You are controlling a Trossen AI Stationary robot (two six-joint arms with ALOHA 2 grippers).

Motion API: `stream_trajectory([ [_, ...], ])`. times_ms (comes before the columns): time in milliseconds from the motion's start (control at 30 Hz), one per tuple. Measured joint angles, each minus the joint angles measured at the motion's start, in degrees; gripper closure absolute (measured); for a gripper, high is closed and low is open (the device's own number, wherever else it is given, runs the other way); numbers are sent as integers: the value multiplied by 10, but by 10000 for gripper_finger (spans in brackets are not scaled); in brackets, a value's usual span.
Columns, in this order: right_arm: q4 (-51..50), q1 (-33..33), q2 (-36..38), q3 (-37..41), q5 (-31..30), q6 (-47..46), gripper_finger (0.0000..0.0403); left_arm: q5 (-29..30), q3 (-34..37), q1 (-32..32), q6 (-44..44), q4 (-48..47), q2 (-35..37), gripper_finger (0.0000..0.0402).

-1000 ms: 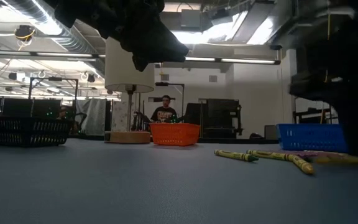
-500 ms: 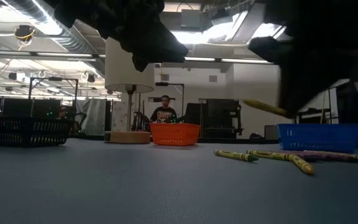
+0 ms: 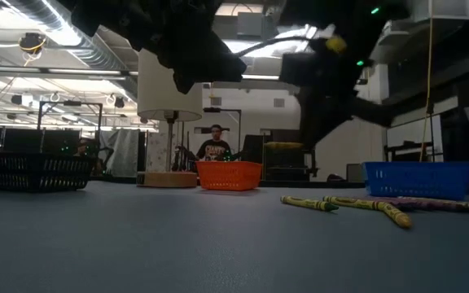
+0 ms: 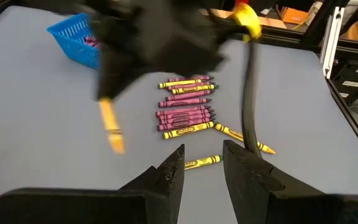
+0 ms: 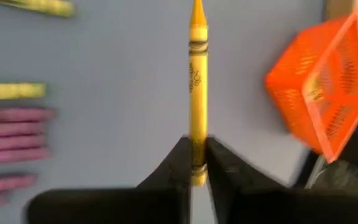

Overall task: Sort crayons
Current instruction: Put the yellow crayon into the orange basket

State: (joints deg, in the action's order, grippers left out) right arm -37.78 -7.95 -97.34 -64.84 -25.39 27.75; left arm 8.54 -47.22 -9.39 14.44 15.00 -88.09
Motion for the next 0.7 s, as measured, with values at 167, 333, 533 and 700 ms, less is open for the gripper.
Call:
stream_trajectory([
  [167,57,71,0,0,5,115,375,0,0,0,0,0,0,304],
  [333,155,133,0,0,6,274,375,0,0,0,0,0,0,304],
  [533,254,204,-4,0,100,422,375,0,0,0,0,0,0,304],
  [700,308,246,-21,-1,165,448,375,1,0,0,0,0,0,304],
])
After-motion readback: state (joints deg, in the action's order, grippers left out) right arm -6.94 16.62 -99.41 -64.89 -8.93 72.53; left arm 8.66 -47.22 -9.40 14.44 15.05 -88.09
